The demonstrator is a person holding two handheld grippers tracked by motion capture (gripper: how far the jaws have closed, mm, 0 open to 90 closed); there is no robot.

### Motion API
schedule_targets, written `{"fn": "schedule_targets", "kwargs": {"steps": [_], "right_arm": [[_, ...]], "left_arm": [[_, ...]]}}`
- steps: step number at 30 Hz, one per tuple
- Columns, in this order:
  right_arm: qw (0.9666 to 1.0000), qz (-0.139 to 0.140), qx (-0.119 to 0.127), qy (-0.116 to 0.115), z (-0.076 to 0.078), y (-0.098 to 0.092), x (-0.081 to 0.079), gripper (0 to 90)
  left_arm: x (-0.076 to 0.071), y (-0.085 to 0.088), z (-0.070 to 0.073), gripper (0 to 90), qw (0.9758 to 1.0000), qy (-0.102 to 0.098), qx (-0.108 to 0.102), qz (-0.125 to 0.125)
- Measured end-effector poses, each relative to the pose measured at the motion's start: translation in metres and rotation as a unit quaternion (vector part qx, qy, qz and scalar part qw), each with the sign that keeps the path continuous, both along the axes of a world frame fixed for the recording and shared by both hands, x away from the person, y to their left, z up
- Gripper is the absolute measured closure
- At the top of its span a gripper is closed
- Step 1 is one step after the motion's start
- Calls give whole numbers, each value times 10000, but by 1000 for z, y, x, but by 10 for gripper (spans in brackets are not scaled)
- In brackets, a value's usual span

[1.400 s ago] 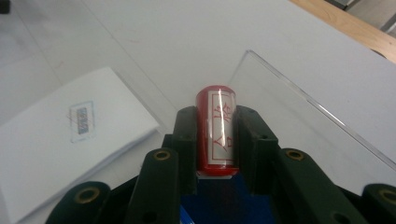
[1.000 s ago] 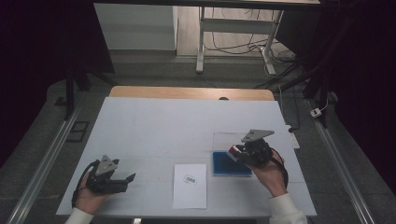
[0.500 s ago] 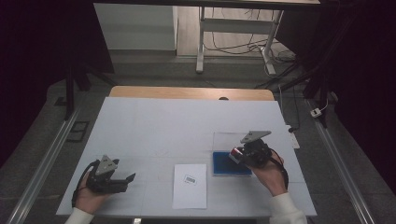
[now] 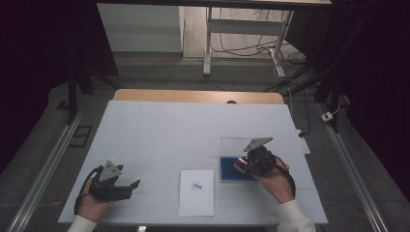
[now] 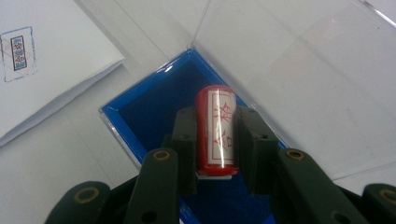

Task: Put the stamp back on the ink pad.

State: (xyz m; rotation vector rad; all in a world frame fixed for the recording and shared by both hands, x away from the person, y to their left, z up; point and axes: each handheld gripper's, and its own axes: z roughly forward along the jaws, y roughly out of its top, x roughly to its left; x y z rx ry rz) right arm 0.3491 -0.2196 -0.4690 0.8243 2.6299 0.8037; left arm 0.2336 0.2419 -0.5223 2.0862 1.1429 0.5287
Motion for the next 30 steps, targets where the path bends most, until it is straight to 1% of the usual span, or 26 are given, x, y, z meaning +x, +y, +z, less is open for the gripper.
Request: {"fn": "schedule_targets", "kwargs": {"steps": [2,8,11,14,17,20,24,26,27,30], "right_arm": [[10000,-14,10,29,0,0,0,697],[10000,9,11,-2,0,0,0,688],[10000,14,89,38,0,0,-1,613],[9997,19,238,0,2,-1,-1,544],[9988,12,478,-97,6,-4,-2,492],[9972,23,727,-197,10,-7,-6,457],[9945,44,969,-393,14,-12,-12,433],[9933,65,1034,-518,15,-15,-16,426],[9926,51,1085,-546,16,-16,-18,425],[9920,-46,1095,-623,17,-24,-23,425]], "left_arm": [[0,0,0,178,10000,5,0,3],[0,0,0,178,10000,6,-3,-9],[0,0,0,178,10000,14,2,-1],[0,1,0,178,10000,21,-7,-3],[1,1,0,178,10000,13,-4,7],[0,1,0,178,10000,19,-26,13],[0,0,0,178,10000,16,-45,2],[0,0,0,178,10000,12,-56,9],[-1,0,0,177,10000,13,-67,7],[-1,0,0,177,9999,17,-110,13]]}}
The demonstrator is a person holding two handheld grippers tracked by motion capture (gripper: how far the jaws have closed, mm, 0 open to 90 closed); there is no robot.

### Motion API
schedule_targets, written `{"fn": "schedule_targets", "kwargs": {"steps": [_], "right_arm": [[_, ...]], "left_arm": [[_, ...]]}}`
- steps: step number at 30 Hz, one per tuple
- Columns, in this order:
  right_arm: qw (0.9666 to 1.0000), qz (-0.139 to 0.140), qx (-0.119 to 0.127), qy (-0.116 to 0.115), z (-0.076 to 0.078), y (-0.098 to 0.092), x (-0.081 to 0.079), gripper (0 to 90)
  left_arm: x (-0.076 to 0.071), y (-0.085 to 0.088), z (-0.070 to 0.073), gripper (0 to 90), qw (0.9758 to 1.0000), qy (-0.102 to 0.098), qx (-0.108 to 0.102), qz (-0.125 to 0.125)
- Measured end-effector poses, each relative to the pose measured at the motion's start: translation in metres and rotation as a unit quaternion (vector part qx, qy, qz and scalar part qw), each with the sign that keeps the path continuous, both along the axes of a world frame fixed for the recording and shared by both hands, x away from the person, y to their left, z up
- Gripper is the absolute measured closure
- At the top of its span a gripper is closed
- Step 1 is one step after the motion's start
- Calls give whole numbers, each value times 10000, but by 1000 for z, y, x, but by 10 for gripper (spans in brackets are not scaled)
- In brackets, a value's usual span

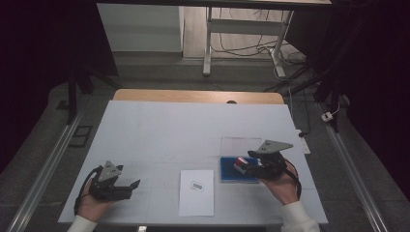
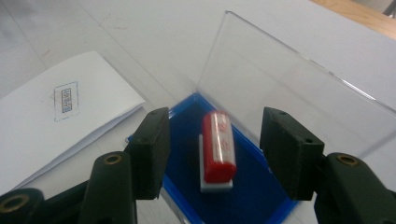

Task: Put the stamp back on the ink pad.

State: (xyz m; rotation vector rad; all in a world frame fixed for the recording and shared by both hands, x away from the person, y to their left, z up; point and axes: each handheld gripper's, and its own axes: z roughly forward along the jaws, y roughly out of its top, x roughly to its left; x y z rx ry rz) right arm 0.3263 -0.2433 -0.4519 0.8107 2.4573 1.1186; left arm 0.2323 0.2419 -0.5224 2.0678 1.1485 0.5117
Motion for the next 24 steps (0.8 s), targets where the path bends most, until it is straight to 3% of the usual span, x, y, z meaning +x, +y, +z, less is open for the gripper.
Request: {"fn": "schedule_targets", "kwargs": {"steps": [8,16,24], "right_arm": [[9989,-329,135,-305,-4,-32,-23,418],[9972,-572,140,-458,-22,-64,-41,416],[9983,-376,61,-433,-38,-68,-40,414]], "left_arm": [[-4,0,0,177,10000,10,-62,-4],[-5,-3,0,176,10000,19,-57,-36],[-5,-3,-1,177,10000,17,-58,-45]]}}
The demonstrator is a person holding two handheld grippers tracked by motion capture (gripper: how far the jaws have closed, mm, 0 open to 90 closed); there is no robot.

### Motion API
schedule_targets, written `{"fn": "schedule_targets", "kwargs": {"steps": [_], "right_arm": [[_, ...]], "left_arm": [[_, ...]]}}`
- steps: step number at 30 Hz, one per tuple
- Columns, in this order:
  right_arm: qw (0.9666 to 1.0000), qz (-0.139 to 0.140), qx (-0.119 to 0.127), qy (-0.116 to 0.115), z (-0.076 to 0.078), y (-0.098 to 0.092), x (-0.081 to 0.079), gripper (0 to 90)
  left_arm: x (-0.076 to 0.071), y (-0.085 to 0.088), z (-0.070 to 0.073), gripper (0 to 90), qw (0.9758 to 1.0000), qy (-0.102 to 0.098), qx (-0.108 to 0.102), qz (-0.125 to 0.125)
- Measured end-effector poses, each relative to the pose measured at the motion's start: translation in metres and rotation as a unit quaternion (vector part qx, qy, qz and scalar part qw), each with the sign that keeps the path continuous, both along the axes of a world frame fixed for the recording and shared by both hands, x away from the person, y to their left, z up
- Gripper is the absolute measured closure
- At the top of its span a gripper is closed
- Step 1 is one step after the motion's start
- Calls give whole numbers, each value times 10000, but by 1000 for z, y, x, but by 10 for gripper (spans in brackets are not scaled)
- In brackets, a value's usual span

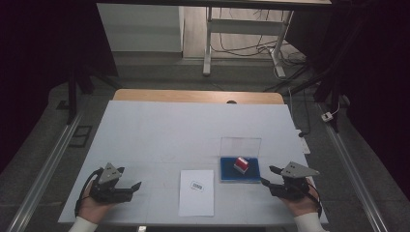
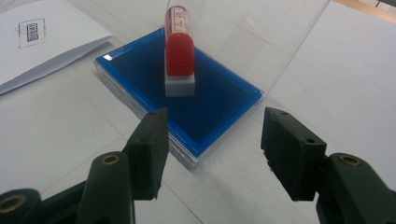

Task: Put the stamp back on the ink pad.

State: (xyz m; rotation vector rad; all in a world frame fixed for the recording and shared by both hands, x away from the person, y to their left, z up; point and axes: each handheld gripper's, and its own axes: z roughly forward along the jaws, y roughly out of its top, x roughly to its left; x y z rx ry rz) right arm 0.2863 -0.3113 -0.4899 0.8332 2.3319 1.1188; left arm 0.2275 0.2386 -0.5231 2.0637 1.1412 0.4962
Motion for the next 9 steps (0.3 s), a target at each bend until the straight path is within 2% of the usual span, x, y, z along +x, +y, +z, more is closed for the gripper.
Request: {"fn": "schedule_targets", "kwargs": {"steps": [9], "right_arm": [[10000,-16,26,-43,2,0,-1,415]], "left_arm": [[0,-1,0,177,10000,0,34,-20]]}}
